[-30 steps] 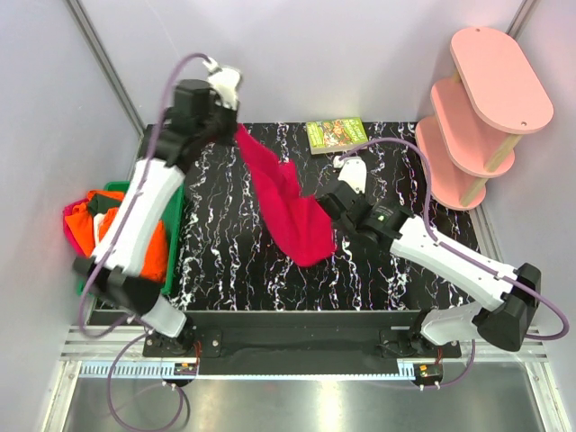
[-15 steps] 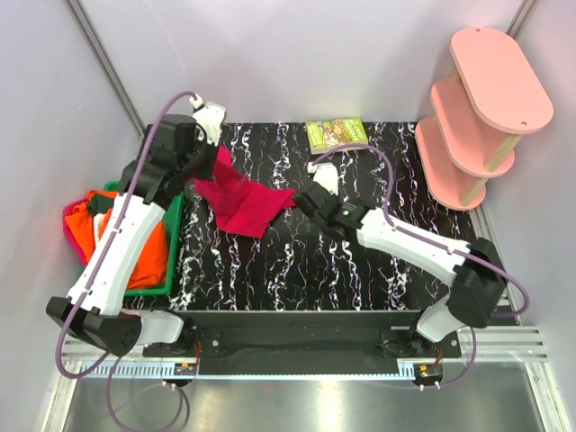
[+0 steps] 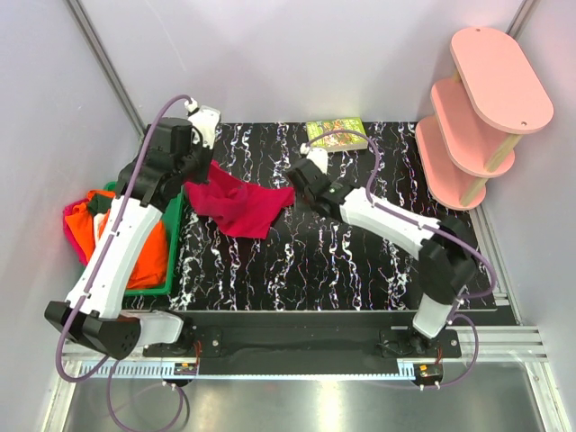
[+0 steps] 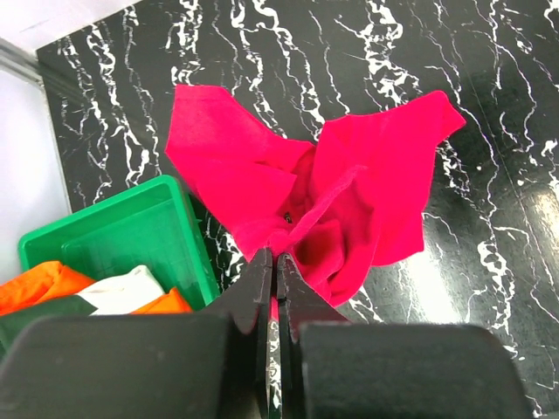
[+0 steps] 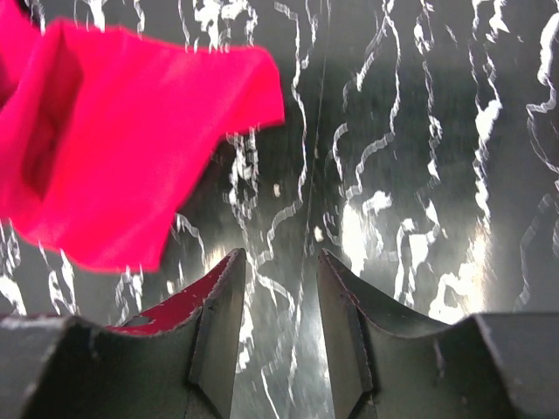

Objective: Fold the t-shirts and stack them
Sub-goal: Flatten out the tshirt

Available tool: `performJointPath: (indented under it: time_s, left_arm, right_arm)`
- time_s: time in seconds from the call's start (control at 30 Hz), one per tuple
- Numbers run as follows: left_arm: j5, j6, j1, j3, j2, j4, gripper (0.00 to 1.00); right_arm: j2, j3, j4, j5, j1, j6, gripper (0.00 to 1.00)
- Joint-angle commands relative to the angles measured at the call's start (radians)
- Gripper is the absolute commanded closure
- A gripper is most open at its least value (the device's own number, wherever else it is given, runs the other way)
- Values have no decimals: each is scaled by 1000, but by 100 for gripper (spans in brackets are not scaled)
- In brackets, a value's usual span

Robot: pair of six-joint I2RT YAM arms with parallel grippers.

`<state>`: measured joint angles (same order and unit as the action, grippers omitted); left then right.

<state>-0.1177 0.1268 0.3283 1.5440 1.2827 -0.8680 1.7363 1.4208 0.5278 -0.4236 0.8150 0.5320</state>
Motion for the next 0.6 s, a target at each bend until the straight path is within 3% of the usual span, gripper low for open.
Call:
performJointPath:
  time_s: [0.0, 0.23, 0.57]
  left_arm:
    - [-28, 7, -8, 31, -54, 38, 100]
    - [-48, 13, -12, -16, -77, 35, 100]
    - [-40, 5, -26, -39, -89, 35, 100]
  right_arm:
    - [117, 116, -92, 83, -53, 5, 53]
    - [376, 322, -100, 173, -112, -10, 56]
    - [494, 438, -100, 215, -158, -21, 57]
